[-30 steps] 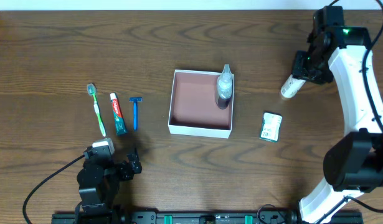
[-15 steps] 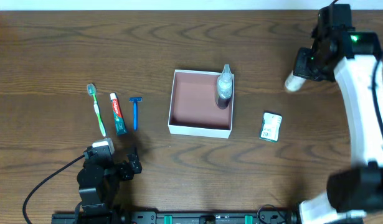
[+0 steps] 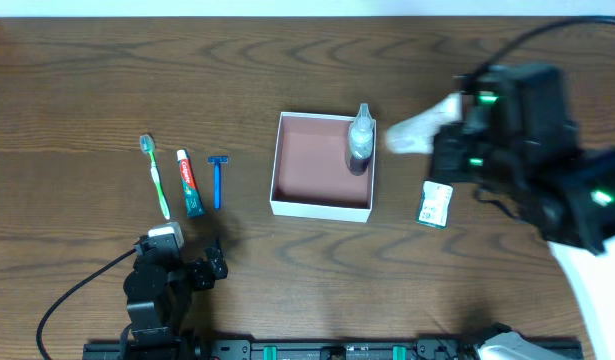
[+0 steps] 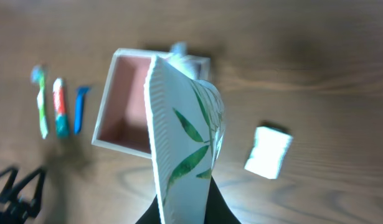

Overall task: Pack container
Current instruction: 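Lower the lotion tube into the box beside the bottle, release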

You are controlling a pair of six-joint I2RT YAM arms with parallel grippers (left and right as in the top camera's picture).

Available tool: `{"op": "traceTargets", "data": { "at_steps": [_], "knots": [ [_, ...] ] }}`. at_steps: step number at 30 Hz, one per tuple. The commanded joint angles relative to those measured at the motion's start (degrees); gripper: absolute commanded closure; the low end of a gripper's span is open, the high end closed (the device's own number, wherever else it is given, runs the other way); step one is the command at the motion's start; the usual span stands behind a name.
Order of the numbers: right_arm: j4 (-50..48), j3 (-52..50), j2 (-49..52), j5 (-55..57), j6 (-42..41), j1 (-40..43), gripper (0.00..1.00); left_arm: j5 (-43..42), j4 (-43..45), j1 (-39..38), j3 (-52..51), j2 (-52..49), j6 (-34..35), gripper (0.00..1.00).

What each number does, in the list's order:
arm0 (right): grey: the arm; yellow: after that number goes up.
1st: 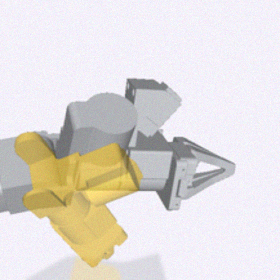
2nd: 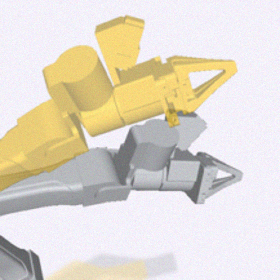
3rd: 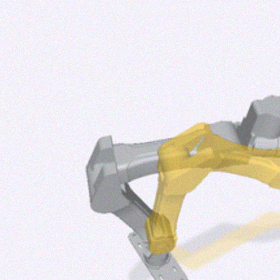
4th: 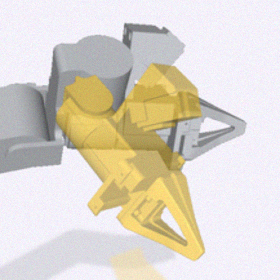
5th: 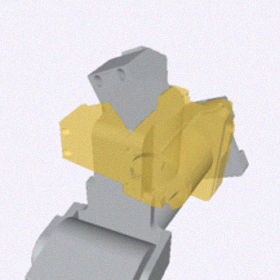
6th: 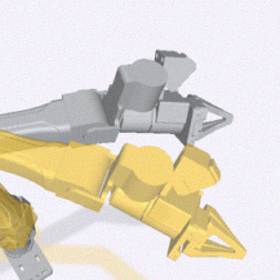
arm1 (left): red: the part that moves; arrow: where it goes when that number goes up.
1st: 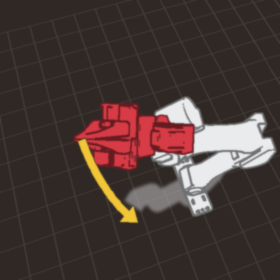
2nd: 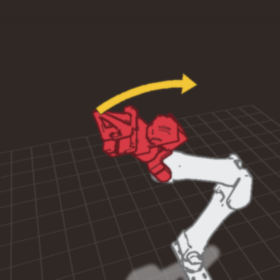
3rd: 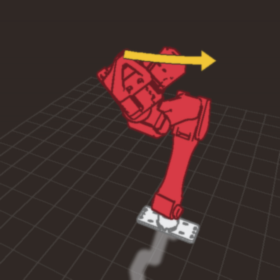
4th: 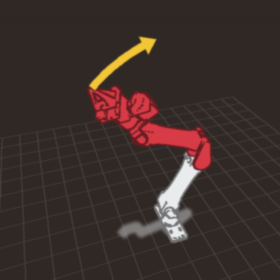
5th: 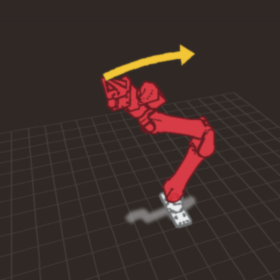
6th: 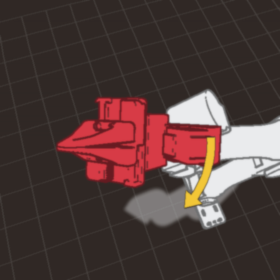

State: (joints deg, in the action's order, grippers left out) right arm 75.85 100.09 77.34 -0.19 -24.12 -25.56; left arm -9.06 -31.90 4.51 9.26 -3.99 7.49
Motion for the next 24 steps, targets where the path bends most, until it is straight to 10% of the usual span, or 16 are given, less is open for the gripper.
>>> {"op": "traceTargets", "data": {
  "at_steps": [1, 24],
  "knots": [
    [-1.7, 0.39, 3.28, -1.36, -1.62, -3.87, 0.99, -0.81, 0.09, 0.39, -0.7, 0.28, 0.24, 0.02],
    [-2.73, 0.33, 28.74, -3.3, 0.66, -5.38, 0.99, -0.81, 0.09, 0.42, -0.7, 0.28, 0.24, 0.02]
  ]
}}
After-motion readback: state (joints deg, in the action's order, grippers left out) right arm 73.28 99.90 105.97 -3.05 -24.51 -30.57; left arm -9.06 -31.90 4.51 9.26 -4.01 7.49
